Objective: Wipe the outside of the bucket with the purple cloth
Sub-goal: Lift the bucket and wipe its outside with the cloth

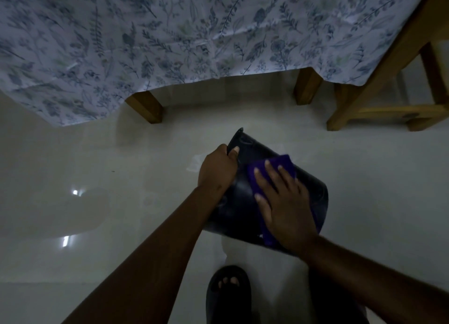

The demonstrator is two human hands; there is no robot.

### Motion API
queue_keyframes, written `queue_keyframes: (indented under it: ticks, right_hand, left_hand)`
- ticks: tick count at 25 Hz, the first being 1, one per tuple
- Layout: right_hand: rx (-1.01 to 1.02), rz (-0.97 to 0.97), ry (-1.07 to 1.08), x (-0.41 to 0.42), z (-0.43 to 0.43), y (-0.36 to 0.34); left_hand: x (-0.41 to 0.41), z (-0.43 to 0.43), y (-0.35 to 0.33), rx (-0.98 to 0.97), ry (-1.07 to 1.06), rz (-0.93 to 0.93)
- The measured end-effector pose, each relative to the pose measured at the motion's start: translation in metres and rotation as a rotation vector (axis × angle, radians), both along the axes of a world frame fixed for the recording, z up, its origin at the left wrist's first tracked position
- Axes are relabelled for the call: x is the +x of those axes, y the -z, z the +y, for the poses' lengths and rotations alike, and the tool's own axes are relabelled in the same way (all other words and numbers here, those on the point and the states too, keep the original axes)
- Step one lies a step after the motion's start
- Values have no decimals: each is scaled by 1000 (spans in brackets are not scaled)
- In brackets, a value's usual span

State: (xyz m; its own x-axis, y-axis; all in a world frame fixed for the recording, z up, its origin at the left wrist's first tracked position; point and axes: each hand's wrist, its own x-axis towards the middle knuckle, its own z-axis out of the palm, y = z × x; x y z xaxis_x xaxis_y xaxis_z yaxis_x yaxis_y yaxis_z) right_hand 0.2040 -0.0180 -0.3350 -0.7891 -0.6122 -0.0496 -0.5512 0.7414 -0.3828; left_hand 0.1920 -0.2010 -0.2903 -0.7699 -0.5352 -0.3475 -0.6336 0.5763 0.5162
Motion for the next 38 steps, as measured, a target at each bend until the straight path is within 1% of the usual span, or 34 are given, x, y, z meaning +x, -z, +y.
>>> queue_keyframes:
  ticks: [2,3,4,5,7,9,11,13,14,15,16,18,19,21,23,24,25,27,28,31,33,35,36,38]
  right_hand:
    - [-36,-122,150,-33,-7,-2]
    - [-45,-144,198,-32,-6,-2]
    - [-30,-104,205,-19,-1,-1]
    - [-3,-54,147,3,4,-2]
    - [14,-15,-34,41,15,-6]
    - [4,-13,-114,30,10,-4]
    - [-11,-51,-7,-12,-12,-3]
    - [-27,-192,133,-52,-22,-2]
    - [-40,-237,179,-56,-21,0]
    - [-42,-238,202,-49,-19,0]
    - [-31,-190,187,-32,-15,-2]
    - [-3,-87,76,11,-6,-10]
    - [-15,-75,36,19,-2,-11]
    - [-36,-77,15,5,-3,-6]
    - [-55,-95,76,-24,-8,-2]
    - [-68,-140,119,-40,-10,-1]
    - [-83,-203,171,-55,-11,-1]
    - [-94,-301,241,-71,-7,2]
    - [-90,-296,247,-69,-2,2]
    - [-17,-86,118,-18,10,-2]
    - [6,-29,39,9,13,-4]
    - [-3,-10,-28,-12,5,-3]
    - [-13,-43,-14,-32,-2,-3]
    - [-54,-162,89,-64,-9,-2]
  left_hand:
    - [-1,0,-2,11,-6,-16]
    - [0,0,-2,14,-8,-24]
    - [1,0,-2,15,-10,-31]
    - [3,0,-2,12,-15,-36]
    - [2,1,-1,2,-24,-38]
    - [-2,1,-1,7,-24,-35]
    - [0,1,-3,17,-5,-16]
    - [7,2,-5,28,1,2]
    - [11,2,-5,29,-4,4]
    - [14,2,-4,27,-10,2]
    - [16,2,-3,19,-14,-5]
    - [14,2,0,12,-14,-2]
    - [12,2,-1,19,-9,10]
    - [12,0,-6,96,-1,47]
    - [22,-3,-13,288,25,101]
    - [32,-3,-15,353,49,124]
    - [43,-2,-16,372,67,138]
    - [58,0,-15,302,62,150]
    - [57,0,-13,254,48,146]
    - [35,-2,-9,179,27,113]
    - [19,-1,-8,195,23,104]
    - [16,-1,-7,215,19,106]
    - [16,-1,-7,208,20,109]
    - [17,-1,-8,168,8,96]
